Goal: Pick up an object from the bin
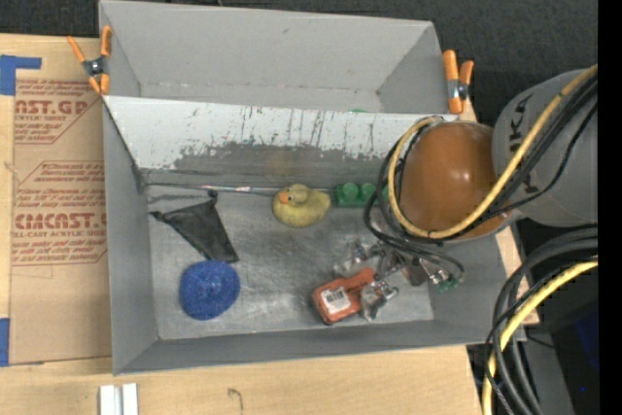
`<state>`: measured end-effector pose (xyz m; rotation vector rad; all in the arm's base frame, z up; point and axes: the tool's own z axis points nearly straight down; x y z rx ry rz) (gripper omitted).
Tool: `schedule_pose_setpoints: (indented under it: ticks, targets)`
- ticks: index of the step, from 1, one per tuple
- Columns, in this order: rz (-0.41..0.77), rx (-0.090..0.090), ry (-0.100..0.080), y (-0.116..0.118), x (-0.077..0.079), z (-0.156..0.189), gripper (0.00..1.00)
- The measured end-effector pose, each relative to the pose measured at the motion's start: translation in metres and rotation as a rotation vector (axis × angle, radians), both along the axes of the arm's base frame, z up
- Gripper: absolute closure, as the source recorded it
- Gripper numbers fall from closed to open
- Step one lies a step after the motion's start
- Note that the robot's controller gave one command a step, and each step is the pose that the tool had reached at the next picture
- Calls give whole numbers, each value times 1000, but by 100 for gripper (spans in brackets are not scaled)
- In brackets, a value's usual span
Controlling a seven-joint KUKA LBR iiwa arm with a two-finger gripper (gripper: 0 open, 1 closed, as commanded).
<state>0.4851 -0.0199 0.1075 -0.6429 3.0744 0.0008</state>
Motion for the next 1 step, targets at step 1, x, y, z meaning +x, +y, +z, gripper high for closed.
schedule_pose_setpoints:
  ticks: [1]
  targets:
    - [-1, 0, 3, 0, -1, 9, 100]
